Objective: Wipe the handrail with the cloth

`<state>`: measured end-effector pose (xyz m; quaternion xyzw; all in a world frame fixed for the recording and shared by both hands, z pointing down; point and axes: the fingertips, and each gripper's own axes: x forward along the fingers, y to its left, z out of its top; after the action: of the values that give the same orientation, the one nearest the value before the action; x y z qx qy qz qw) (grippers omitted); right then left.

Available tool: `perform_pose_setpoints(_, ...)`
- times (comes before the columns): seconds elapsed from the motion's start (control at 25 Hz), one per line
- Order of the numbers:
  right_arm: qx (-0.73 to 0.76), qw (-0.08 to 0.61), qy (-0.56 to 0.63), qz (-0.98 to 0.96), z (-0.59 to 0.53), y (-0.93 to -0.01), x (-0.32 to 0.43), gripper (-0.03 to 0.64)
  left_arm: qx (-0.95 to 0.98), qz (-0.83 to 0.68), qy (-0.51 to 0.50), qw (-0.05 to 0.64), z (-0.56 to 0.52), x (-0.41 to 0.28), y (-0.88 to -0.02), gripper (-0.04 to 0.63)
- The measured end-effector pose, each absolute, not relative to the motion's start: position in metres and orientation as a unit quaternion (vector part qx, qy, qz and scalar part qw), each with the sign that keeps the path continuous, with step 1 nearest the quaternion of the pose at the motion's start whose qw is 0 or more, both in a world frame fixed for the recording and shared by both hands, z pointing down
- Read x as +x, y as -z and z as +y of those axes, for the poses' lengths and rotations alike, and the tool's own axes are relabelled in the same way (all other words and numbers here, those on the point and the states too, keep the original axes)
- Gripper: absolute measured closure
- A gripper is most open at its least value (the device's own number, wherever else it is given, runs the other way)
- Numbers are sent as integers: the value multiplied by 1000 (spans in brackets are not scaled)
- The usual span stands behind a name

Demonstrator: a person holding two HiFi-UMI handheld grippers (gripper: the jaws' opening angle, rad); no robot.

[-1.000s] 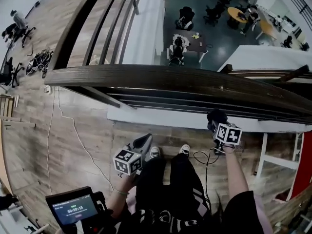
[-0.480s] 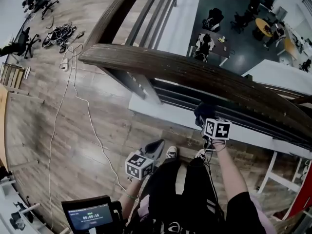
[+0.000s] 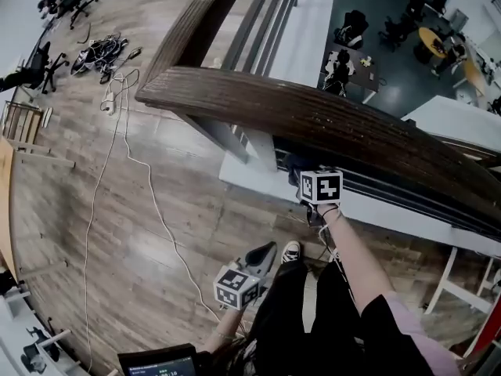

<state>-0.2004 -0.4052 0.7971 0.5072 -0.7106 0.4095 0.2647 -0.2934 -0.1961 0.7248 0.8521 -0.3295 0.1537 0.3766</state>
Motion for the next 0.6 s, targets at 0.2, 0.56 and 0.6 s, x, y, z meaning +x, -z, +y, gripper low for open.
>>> perform_pose_setpoints(0.2, 528, 239, -432, -691, -420, -811, -210, 508, 844, -339, -150, 387, -197, -307, -736, 594)
perform_pose_setpoints(0.56, 572, 230, -423, -664, -408, -813, -160, 508, 856, -316, -151, 380, -209, -278, -740, 594)
perform_pose_setpoints(0.6, 576, 227, -422, -662, -404, -813, -150, 508, 859, -311, -152, 377, -210, -271, -739, 594)
